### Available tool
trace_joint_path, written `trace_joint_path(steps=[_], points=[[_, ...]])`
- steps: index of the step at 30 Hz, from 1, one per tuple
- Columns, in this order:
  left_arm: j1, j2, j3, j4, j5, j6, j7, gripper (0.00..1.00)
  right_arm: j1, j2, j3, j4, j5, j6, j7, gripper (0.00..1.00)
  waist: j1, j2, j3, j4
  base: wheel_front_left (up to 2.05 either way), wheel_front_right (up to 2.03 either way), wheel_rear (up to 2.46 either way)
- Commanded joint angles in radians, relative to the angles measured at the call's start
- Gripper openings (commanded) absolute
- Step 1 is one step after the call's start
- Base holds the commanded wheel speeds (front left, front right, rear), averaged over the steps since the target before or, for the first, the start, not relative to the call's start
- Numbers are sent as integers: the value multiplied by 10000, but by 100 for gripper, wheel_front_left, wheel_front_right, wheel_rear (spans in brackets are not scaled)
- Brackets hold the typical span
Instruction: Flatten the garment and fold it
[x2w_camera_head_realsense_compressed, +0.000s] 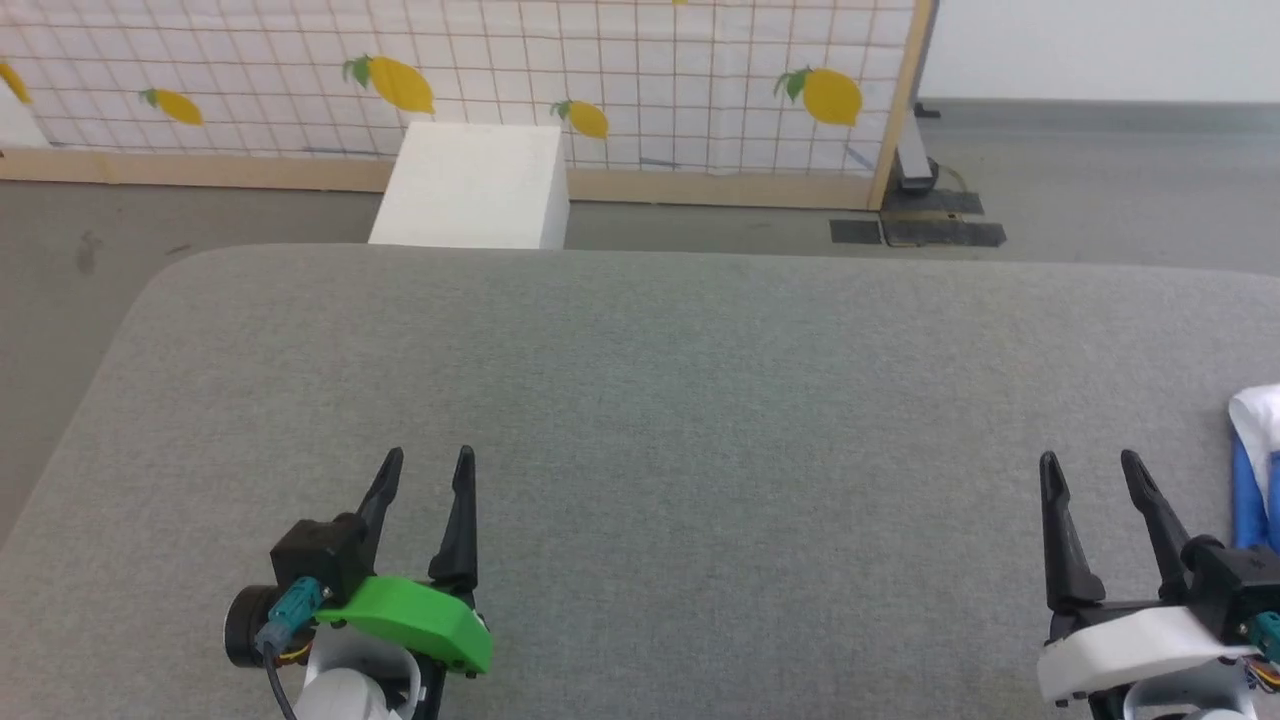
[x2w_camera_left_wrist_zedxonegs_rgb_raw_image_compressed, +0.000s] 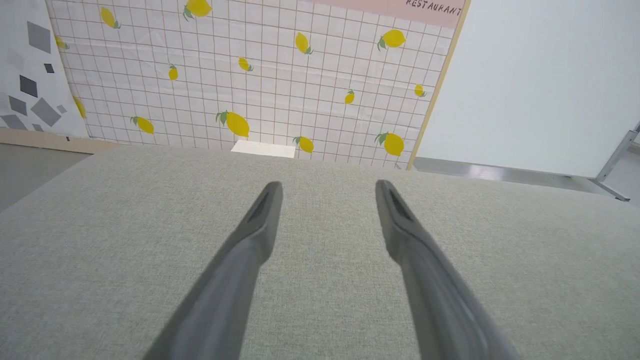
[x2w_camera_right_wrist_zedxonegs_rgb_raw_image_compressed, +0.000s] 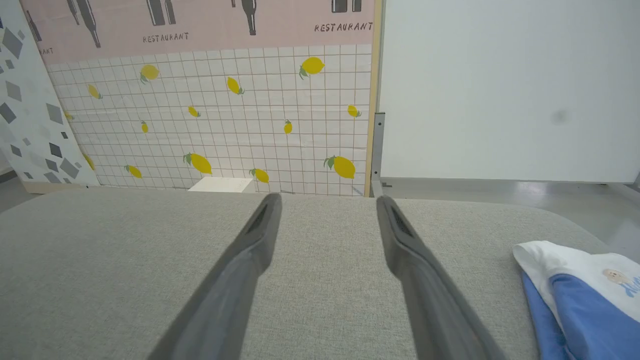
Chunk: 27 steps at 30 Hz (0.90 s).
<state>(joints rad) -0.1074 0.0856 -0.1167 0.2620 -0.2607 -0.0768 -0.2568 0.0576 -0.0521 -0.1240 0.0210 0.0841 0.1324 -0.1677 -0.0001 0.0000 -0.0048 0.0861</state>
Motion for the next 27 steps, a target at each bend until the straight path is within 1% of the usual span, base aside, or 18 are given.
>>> trace_joint_path(steps=[1,6,7,27], points=[[121,-75,1,36,167,7,-48,100,151,16,-1,-13,91,-17,-49,100,1,0,-139,127,0,0,0],[241,-139,63,66,135,3,-49,100,261,17,25,32,217,-17,-26,100,1,0,-184,136,0,0,0],[160,-115,54,44,41,0,0,0,99,2,10,21,153,0,0,0,1,0,-186,136,0,0,0],[208,-131,106,-96,173,41,142,0,60,1,64,9,95,-1,91,0,1,0,-177,72,0,0,0]])
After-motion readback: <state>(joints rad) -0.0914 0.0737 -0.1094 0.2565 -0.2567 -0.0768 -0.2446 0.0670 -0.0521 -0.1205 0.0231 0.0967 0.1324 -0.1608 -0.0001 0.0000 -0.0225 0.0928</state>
